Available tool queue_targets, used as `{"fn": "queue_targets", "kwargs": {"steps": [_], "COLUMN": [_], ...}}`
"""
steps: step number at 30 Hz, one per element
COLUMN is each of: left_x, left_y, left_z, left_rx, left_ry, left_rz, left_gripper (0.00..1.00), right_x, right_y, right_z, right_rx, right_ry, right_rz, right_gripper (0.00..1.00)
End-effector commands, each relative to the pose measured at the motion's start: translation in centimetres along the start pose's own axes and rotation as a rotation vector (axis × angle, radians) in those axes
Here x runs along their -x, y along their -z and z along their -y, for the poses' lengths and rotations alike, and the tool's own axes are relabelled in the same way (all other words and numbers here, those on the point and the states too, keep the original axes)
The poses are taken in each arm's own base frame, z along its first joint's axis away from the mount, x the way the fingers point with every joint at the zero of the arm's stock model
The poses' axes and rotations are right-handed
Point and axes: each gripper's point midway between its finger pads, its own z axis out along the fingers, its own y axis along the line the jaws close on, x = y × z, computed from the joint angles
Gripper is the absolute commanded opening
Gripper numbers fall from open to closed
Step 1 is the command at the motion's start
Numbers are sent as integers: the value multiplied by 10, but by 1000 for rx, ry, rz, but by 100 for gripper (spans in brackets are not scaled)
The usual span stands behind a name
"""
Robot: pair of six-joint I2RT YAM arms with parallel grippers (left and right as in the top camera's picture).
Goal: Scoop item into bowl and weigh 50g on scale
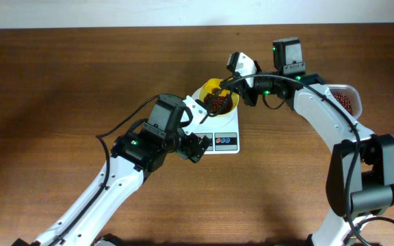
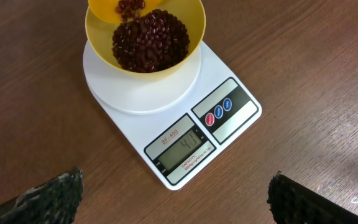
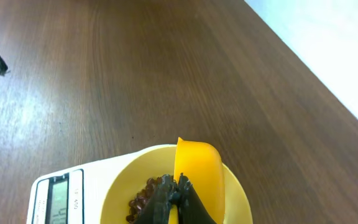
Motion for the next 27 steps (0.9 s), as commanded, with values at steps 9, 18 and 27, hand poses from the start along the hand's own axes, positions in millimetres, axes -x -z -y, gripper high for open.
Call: {"fn": "queue_targets", "kwargs": {"steps": [9, 18, 27], "left_x": [5, 5, 5], "left_y": [6, 6, 6], "left_z": [1, 1, 1], "left_rx": [-4, -4, -4], "left_ry": [12, 12, 12], "left_rz": [24, 24, 24], "left_gripper": [99, 99, 99], "right_x": [5, 5, 13], "right_y": [-4, -4, -4], "right_z": [-7, -7, -10], "right_rx": [31, 29, 45], "right_ry": [95, 222, 298], "right_rz": [25, 27, 70], "right_gripper": [4, 4, 4]}}
